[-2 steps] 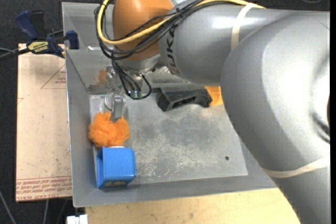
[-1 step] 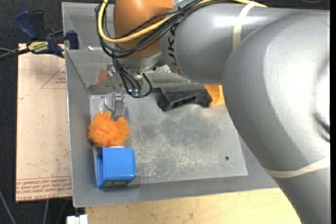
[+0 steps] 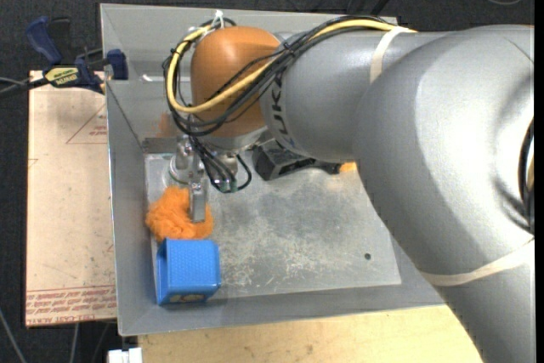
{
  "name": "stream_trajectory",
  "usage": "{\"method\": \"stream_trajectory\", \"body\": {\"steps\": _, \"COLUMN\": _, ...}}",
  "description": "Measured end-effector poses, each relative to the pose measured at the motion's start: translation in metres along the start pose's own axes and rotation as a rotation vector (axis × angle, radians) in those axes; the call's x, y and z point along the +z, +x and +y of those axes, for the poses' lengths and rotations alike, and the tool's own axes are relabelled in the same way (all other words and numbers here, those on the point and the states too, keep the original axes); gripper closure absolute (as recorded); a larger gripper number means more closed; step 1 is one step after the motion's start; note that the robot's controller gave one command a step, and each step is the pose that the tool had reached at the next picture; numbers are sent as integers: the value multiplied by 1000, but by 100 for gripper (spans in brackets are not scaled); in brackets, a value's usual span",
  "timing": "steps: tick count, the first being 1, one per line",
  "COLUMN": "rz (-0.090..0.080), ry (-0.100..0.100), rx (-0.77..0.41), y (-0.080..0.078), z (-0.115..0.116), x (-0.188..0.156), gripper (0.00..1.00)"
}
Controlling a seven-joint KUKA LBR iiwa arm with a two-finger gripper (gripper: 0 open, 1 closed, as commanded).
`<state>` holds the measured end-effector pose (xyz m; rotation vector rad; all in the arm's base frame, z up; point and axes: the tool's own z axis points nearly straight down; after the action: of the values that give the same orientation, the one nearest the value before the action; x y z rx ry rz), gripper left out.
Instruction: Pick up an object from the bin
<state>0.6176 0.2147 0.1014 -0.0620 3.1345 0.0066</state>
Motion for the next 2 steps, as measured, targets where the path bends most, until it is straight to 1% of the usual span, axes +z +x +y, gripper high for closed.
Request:
{"method": "stream_trajectory", "body": {"steps": 1, "rz": -5, "ry": 0, "rx": 54, "y": 5, "z": 3, "x": 25, "gripper": 0}}
{"method": "stream_trajectory", "body": {"steps": 2, "rz": -22, "ry": 0, "rx": -101, "y": 25, "z": 20, "x": 20, "gripper": 100}}
